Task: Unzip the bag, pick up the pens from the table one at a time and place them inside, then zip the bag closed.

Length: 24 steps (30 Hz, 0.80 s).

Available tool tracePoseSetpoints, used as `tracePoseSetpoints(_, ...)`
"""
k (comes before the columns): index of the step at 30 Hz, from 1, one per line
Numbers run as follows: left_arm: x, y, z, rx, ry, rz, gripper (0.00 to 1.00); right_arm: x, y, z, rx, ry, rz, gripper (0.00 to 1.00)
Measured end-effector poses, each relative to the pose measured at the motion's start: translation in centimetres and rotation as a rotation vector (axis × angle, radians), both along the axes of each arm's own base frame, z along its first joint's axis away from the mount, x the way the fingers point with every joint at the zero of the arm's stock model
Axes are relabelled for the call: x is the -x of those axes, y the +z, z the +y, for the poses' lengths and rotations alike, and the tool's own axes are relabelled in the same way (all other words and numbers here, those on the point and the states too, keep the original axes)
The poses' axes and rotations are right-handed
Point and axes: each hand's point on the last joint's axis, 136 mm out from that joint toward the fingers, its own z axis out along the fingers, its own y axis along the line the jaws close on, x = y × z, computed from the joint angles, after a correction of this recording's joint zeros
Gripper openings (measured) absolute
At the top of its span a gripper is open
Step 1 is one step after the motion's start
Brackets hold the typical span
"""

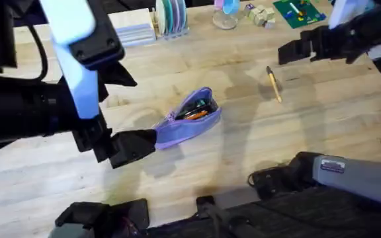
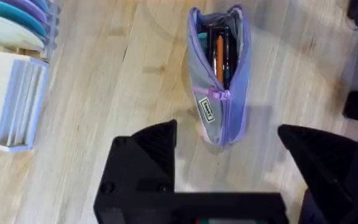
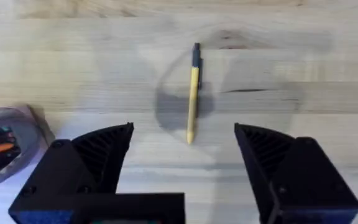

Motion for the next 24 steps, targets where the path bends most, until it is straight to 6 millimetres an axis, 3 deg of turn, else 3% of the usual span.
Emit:
tracePoseSetpoints(12, 0.0, 0.0, 0.0, 0.0, 0.0, 0.0, 0.993, -1.3, -7.2, -0.4, -0.087, 0.001, 0.21, 0.998)
tracePoseSetpoints(24, 0.0, 0.0, 0.0, 0.0, 0.0, 0.0, 0.993, -2.8, -12.2, 0.7, -0.035, 0.037, 0.326, 0.998)
